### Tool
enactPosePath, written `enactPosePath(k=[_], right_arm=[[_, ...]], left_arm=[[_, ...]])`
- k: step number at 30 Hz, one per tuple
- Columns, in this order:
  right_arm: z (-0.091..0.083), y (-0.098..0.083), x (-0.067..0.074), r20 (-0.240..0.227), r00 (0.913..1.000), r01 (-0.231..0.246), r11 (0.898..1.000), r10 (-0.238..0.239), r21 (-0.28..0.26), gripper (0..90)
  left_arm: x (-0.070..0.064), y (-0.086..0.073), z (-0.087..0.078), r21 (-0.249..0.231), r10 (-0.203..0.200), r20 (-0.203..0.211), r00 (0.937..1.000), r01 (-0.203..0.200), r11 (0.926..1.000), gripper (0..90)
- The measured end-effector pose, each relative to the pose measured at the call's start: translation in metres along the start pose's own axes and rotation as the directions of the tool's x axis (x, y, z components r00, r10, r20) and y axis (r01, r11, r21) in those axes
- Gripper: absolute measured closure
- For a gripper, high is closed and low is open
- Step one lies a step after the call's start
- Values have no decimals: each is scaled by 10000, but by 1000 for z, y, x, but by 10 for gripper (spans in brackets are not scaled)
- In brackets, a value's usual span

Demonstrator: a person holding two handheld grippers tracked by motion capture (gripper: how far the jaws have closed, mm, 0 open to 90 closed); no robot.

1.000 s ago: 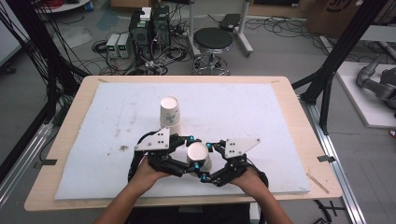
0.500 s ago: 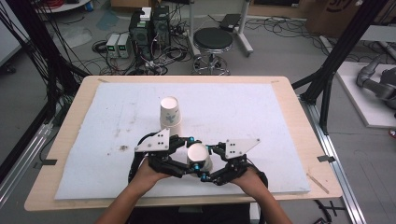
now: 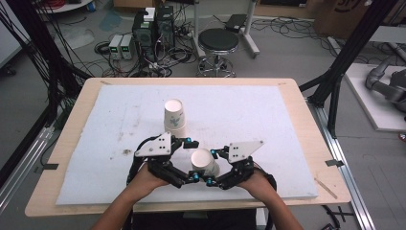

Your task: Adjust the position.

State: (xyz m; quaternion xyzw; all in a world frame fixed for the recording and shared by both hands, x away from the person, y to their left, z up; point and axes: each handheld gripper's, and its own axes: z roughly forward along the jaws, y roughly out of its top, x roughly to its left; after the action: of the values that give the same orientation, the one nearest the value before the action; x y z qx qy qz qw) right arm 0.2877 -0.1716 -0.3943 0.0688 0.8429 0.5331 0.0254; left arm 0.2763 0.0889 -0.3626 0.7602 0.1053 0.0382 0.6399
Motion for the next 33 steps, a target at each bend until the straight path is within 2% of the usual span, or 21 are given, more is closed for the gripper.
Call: enactPosePath(k=[1, 2, 4, 7, 10, 12, 13, 14, 15, 17, 18, 19, 21, 23, 25, 26, 27, 28, 31, 33], right_arm=[[0, 2, -1, 51, 10000, 19, 9993, -21, 368, 315], [0, 2, -1, 51, 10000, 19, 9993, -21, 368, 315], [-1, 4, -3, 29, 9999, 112, 9971, -115, 755, 314], [-1, 6, -4, 37, 9999, 117, 9950, -122, 988, 315], [1, 11, -4, 84, 9993, 357, 9871, -375, 1558, 314], [1, 12, -4, 103, 9991, 400, 9852, -423, 1665, 314], [3, 15, -4, 72, 9983, 548, 9786, -574, 1982, 314], [3, 15, -4, 72, 9983, 548, 9786, -574, 1982, 314], [4, 17, -3, 50, 9976, 668, 9722, -697, 2245, 314], [4, 17, -3, 59, 9972, 709, 9697, -744, 2339, 314], [4, 20, -3, 35, 9966, 784, 9619, -822, 2621, 314], [5, 21, -3, 15, 9961, 841, 9597, -878, 2680, 314], [4, 23, -3, 2, 9961, 848, 9553, -885, 2833, 314], [4, 25, -4, -3, 9960, 853, 9524, -891, 2927, 314], [6, 27, -4, -50, 9958, 886, 9458, -916, 3125, 314], [6, 27, -4, -50, 9958, 886, 9458, -916, 3125, 314], [7, 28, -3, -118, 9955, 929, 9390, -944, 3310, 314], [7, 28, -3, -118, 9955, 929, 9390, -944, 3310, 314], [11, 31, -3, -176, 9946, 1018, 9233, -1026, 3705, 314], [12, 32, -3, -185, 9941, 1061, 9207, -1070, 3755, 314]], left_arm=[[1, 2, -3, 279, 68, -50, 10000, -66, 9996, 130], [1, 2, -3, 279, 68, -50, 10000, -66, 9996, 130], [1, 3, -4, 543, 48, -14, 10000, -47, 9985, 131], [2, 5, -6, 1080, 258, -40, 9997, -252, 9938, 130], [3, 7, -6, 1440, 299, 14, 9996, -298, 9891, 130], [3, 8, -5, 1505, 308, 15, 9995, -307, 9881, 130], [3, 9, -5, 1677, 421, 32, 9991, -421, 9849, 131], [3, 9, -5, 1746, 435, 42, 9990, -436, 9837, 131], [4, 10, -5, 1882, 500, 64, 9987, -503, 9808, 131], [4, 11, -5, 2047, 538, 62, 9985, -539, 9773, 131], [4, 11, -4, 2122, 524, 114, 9986, -537, 9757, 132], [4, 11, -4, 2122, 524, 114, 9986, -537, 9757, 133], [4, 12, -2, 2390, 625, 246, 9977, -665, 9687, 133], [4, 12, -1, 2447, 627, 278, 9976, -676, 9672, 136], [5, 12, 2, 2696, 687, 359, 9970, -758, 9600, 136], [5, 12, 2, 2772, 721, 393, 9966, -801, 9575, 136], [5, 12, 3, 2847, 690, 421, 9967, -781, 9554, 138], [6, 12, 5, 2882, 679, 475, 9966, -788, 9543, 138], [5, 12, 7, 3128, 721, 524, 9960, -849, 9460, 146], [5, 12, 9, 3220, 691, 579, 9959, -841, 9430, 150]])
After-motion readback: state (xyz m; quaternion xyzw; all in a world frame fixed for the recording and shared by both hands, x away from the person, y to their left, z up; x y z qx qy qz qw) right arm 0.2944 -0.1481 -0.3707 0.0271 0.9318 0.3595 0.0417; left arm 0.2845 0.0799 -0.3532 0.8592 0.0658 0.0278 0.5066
